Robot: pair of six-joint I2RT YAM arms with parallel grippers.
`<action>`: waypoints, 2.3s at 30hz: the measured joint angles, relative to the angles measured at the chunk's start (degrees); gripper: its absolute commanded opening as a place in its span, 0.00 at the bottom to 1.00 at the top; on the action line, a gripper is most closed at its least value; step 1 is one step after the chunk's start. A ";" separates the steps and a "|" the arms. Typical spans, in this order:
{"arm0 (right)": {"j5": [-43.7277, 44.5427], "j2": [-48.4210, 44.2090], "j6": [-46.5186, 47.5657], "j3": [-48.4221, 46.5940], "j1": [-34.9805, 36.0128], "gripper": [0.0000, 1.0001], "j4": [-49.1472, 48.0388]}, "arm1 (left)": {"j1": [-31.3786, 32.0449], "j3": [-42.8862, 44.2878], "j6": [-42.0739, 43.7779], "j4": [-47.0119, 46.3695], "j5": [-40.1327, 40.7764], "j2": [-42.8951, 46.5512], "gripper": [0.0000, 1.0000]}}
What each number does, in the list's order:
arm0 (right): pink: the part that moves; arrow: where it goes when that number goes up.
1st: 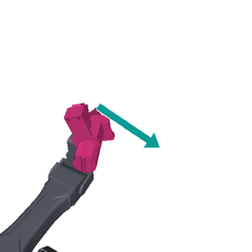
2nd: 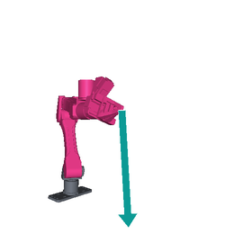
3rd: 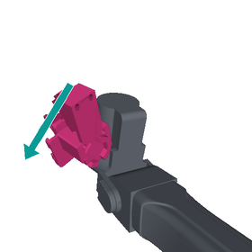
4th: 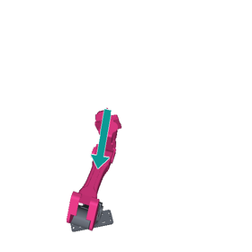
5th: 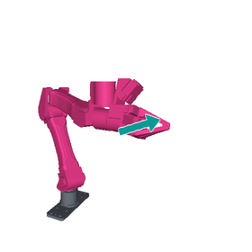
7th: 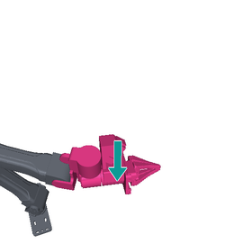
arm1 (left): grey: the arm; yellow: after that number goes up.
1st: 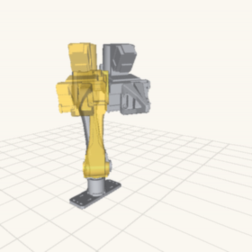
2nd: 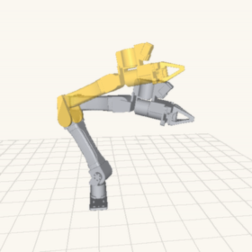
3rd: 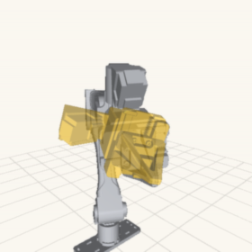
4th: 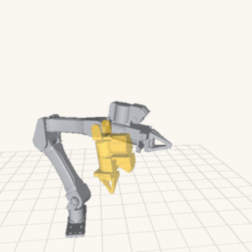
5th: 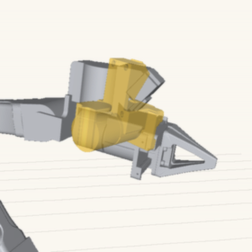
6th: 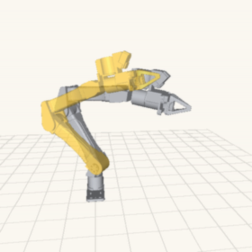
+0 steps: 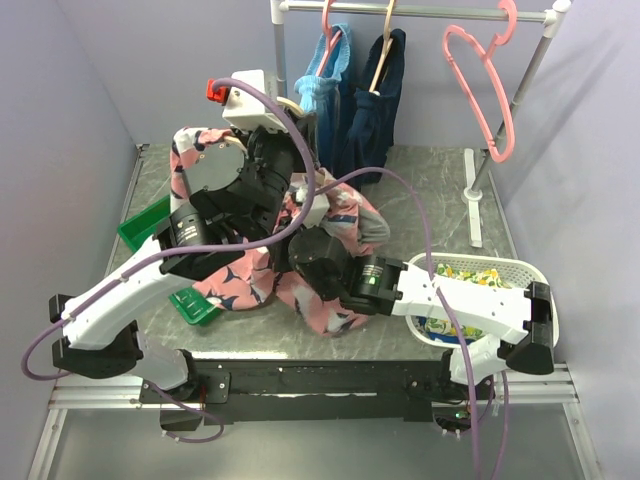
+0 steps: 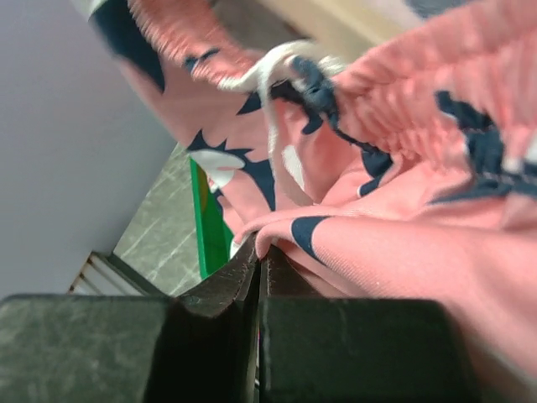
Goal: Place the shorts on the hanger
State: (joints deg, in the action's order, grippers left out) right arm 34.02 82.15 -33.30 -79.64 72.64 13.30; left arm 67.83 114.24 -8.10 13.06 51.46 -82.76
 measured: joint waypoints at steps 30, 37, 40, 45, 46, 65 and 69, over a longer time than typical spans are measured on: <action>0.59 -38.75 23.39 2.19 8.92 0.92 14.88 | 1.42 -14.82 -0.87 2.95 -3.39 12.44 0.01; -10.69 -32.28 24.87 1.79 -4.87 0.90 19.23 | 1.44 -14.80 -2.27 6.99 -9.11 12.90 0.01; -16.13 -29.62 24.83 1.77 -5.81 0.89 19.89 | 1.49 -14.47 -2.32 8.37 -10.75 12.70 0.01; -21.75 -27.43 24.35 1.99 -5.79 0.89 21.40 | 1.49 -14.27 -2.27 8.94 -13.11 12.41 0.01; -22.58 -27.67 24.15 2.03 -5.79 0.87 21.49 | 1.51 -14.27 -2.29 8.92 -13.46 12.41 0.01; -24.74 -26.43 20.33 7.10 -5.77 0.00 21.35 | 1.51 -14.27 -2.36 8.59 -17.79 12.07 0.18; -24.22 -27.98 19.61 8.70 -5.64 0.00 20.65 | 1.53 -14.67 -2.80 8.22 -18.25 12.04 0.61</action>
State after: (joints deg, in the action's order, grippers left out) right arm 9.80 54.17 -13.69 -70.94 67.00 33.95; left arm 69.36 99.57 -10.90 21.28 33.21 -70.72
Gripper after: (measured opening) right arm 0.127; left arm 0.375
